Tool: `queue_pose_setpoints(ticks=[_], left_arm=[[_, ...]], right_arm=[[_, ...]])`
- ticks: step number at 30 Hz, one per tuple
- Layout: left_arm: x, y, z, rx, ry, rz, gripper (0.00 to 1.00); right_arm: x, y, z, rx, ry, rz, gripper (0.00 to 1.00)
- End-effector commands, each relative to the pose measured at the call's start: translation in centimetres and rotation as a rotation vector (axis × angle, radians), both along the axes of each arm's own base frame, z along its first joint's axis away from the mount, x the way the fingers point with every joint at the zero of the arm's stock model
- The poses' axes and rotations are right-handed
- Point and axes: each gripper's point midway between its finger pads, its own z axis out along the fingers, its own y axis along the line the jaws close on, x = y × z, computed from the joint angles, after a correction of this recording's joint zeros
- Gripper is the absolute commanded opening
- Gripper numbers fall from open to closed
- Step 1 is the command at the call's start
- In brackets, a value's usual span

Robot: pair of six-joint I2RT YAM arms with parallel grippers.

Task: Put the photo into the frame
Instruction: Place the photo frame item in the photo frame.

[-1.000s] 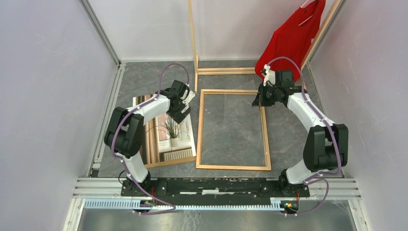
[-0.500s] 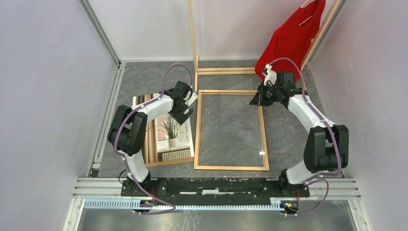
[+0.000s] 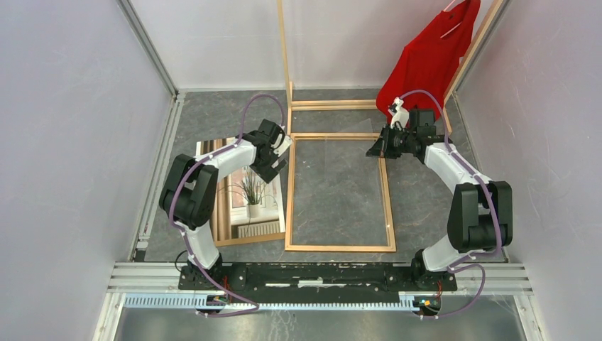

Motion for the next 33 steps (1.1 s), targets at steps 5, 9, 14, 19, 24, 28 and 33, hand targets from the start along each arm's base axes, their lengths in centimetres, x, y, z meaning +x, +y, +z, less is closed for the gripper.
queue_pose_setpoints(ticks=[5, 9, 14, 19, 24, 28, 33], left_arm=[[1.0, -1.6, -0.6, -0.034, -0.024, 0.01, 0.98], [0.9, -1.8, -0.9, -0.027, -0.026, 0.004, 0.98], [0.9, -2.0, -1.0, -0.022, -0.029, -0.001, 0.98], [0.8, -2.0, -1.0, -0.019, -0.029, -0.001, 0.98], [0.8, -1.9, -1.1, -0.014, -0.028, -0.002, 0.98], [0.8, -2.0, -1.2, -0.02, -0.024, 0.002, 0.98], [0.7, -1.9, -1.2, -0.017, -0.024, 0.001, 0.98]], right_arm=[[-0.2, 1.9, 3.4, 0.221, -0.094, 0.064, 0.04], [-0.2, 1.7, 3.2, 0.247, -0.083, 0.055, 0.08], [0.2, 1.7, 3.2, 0.269, -0.083, 0.04, 0.09], [0.1, 1.7, 3.7, 0.277, -0.143, 0.032, 0.04], [-0.1, 1.5, 5.0, 0.279, -0.217, 0.024, 0.0], [0.1, 1.4, 5.3, 0.288, -0.235, 0.005, 0.0], [0.4, 1.2, 5.2, 0.331, -0.237, -0.04, 0.0]])
